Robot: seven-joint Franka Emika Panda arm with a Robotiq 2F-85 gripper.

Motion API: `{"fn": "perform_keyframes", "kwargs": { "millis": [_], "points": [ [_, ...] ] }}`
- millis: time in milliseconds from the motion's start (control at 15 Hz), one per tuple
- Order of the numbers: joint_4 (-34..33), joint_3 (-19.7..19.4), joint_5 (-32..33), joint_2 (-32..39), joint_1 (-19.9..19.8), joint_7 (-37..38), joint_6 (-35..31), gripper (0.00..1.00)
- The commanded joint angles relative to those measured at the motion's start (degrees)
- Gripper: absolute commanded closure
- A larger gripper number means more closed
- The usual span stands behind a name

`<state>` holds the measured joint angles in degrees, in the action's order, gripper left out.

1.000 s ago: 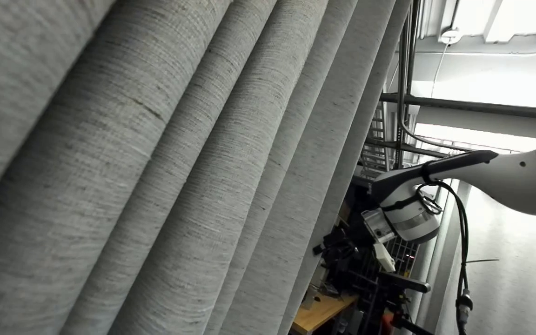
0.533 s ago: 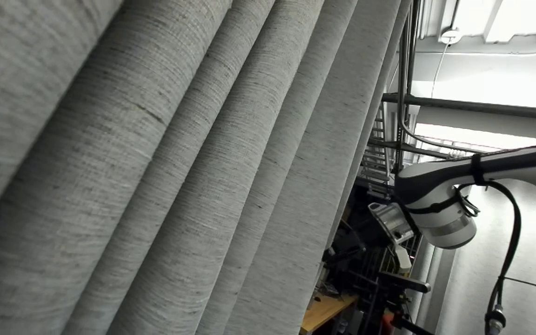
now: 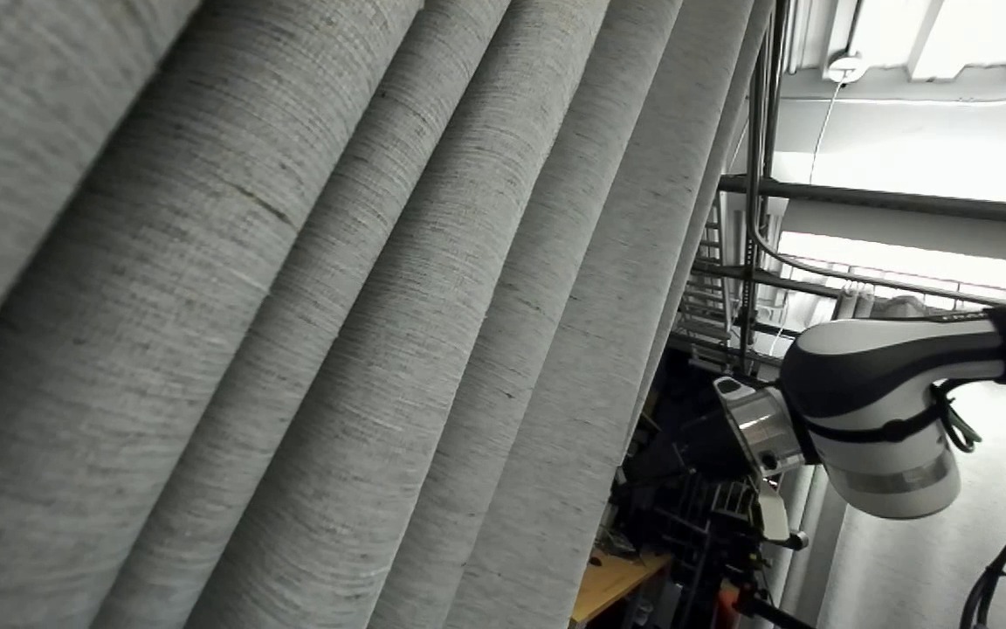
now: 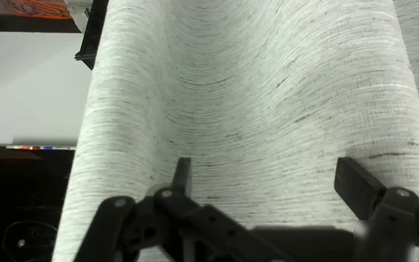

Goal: Pull the curtain to the right

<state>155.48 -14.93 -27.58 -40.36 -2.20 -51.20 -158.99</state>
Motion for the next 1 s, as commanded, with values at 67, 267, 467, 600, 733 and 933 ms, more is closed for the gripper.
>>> {"fn": "perform_keyframes", "kwargs": {
  "millis": [67, 267, 467, 600, 733, 933],
  "points": [
    [1.7, 0.0, 0.4, -0.8, 1.3, 0.8, -2.1, 0.00],
    [2.1, -0.2, 0.5, -1.2, 1.4, 0.8, -2.2, 0.00],
    [2.1, -0.3, 0.5, -1.4, 1.4, 0.8, -2.2, 0.00],
    [2.1, -0.3, 0.5, -1.5, 1.4, 0.8, -2.2, 0.00],
    [2.2, -0.3, 0.5, -1.6, 1.4, 0.8, -2.2, 0.00],
    [2.2, -0.3, 0.5, -1.6, 1.4, 0.8, -2.2, 0.00]
  ]
}}
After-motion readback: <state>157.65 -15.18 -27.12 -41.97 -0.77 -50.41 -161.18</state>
